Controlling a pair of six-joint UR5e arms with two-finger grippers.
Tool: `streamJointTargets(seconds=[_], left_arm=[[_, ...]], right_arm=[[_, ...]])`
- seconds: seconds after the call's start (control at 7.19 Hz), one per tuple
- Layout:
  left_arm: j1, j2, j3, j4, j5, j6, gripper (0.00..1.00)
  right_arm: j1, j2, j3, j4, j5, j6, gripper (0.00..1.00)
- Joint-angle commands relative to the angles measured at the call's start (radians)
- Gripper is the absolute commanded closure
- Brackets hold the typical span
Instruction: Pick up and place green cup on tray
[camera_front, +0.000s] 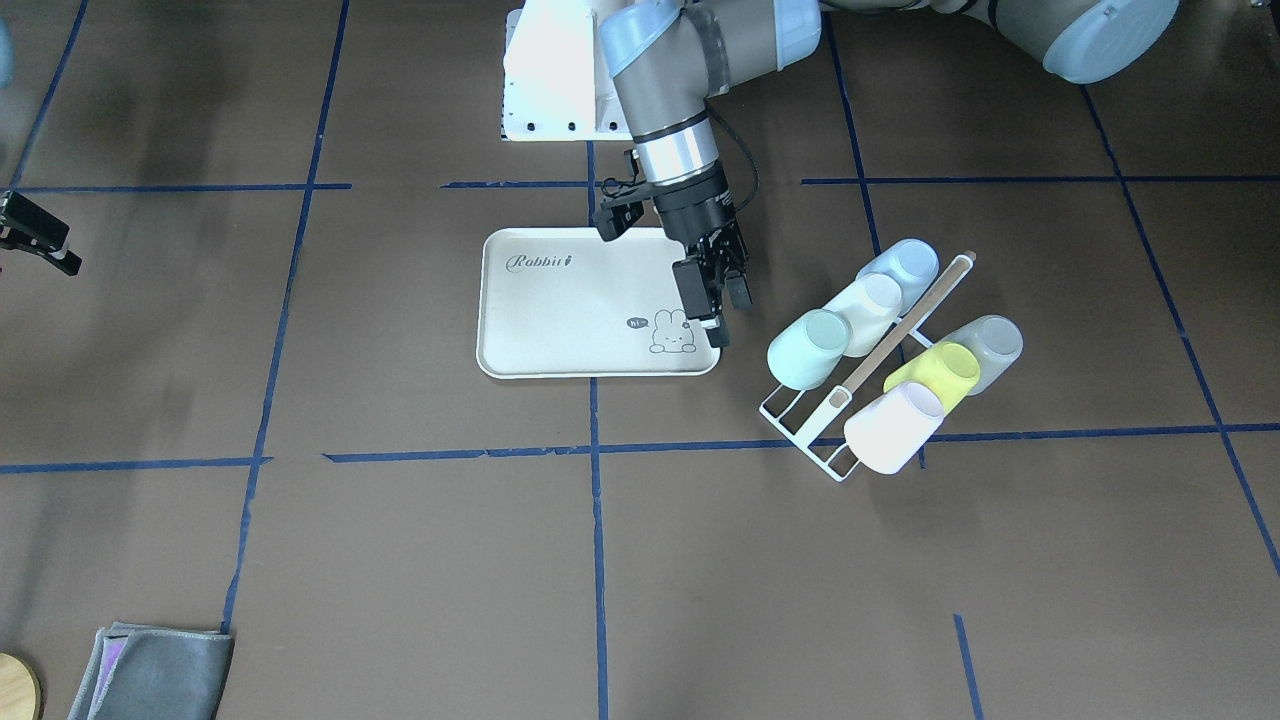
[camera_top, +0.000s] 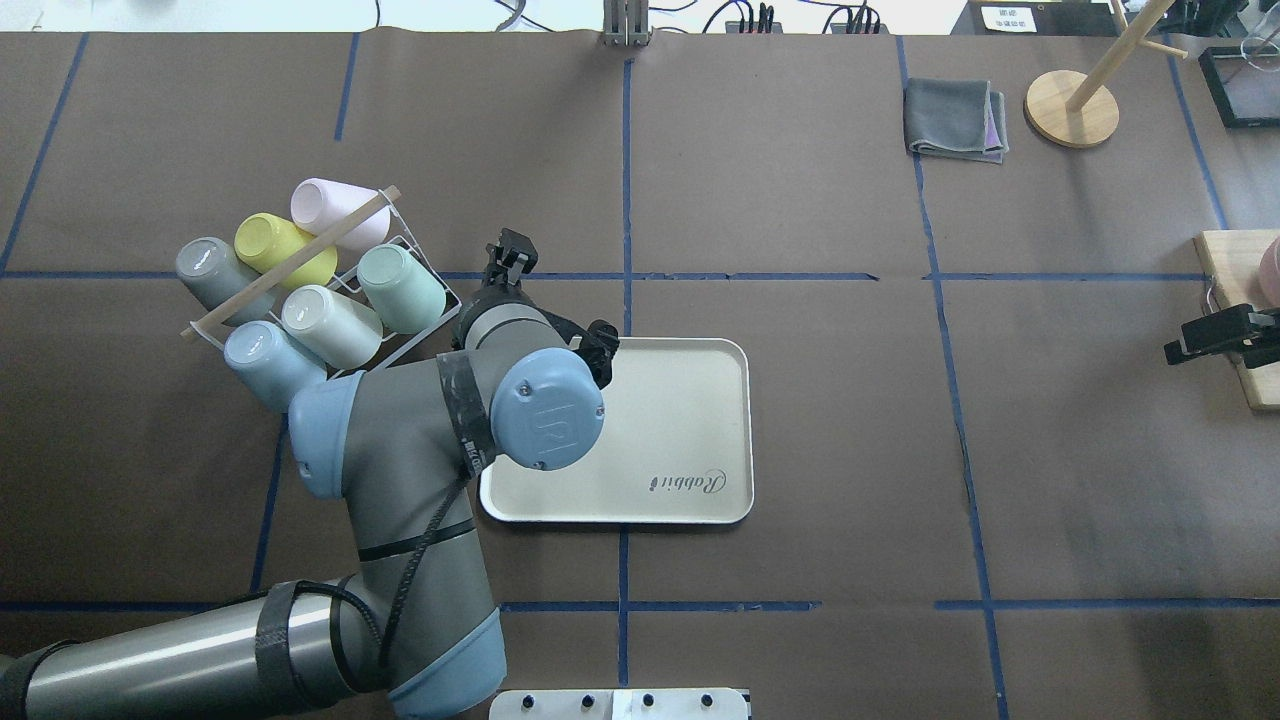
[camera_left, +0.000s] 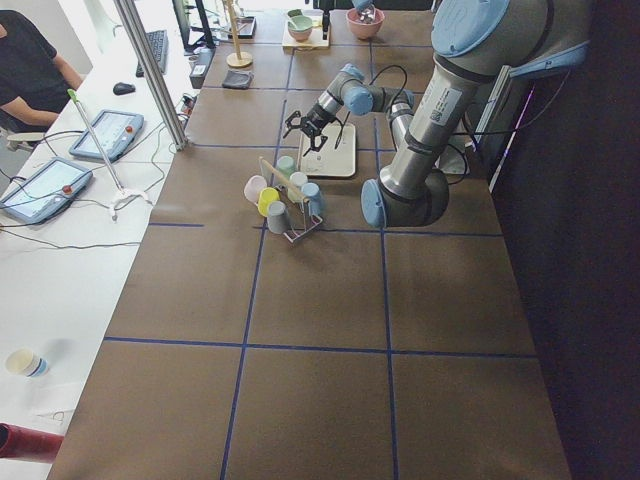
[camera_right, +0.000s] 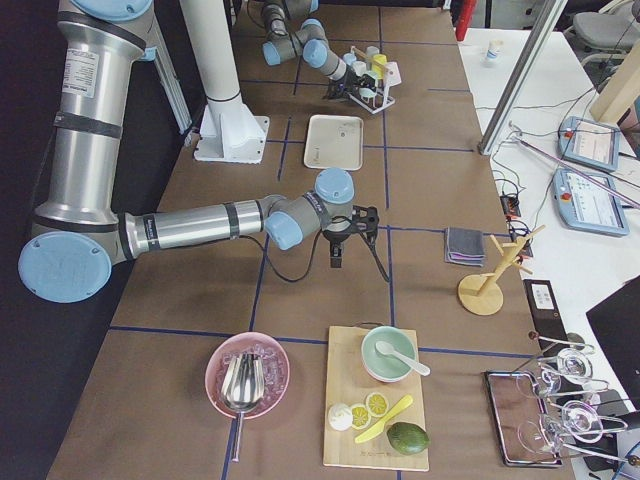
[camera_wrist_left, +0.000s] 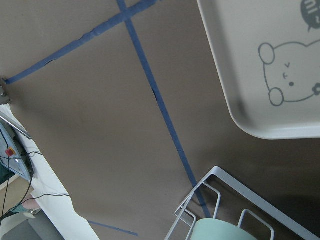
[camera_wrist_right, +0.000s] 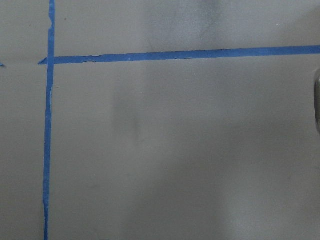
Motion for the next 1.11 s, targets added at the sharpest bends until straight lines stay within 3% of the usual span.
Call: streamJointTargets(seconds=[0.0, 0.28, 0.97], left_arm=[[0.010, -0.062, 0.066, 0.189, 0.070, 0.018, 0.00], [0.038, -0.050, 0.081, 0.345, 0.184, 0.007, 0.00], [0.098, -0.061, 0.189, 0.409, 0.279, 0.007, 0.00]], right_arm=[[0.002, -0.009, -0.003, 0.000, -0.001, 0.000, 0.00], [0.002, -0.011, -0.002, -0.002, -0.001, 0.001, 0.00], [0.035, -0.038, 0.009, 0.018, 0.003, 0.001, 0.00]])
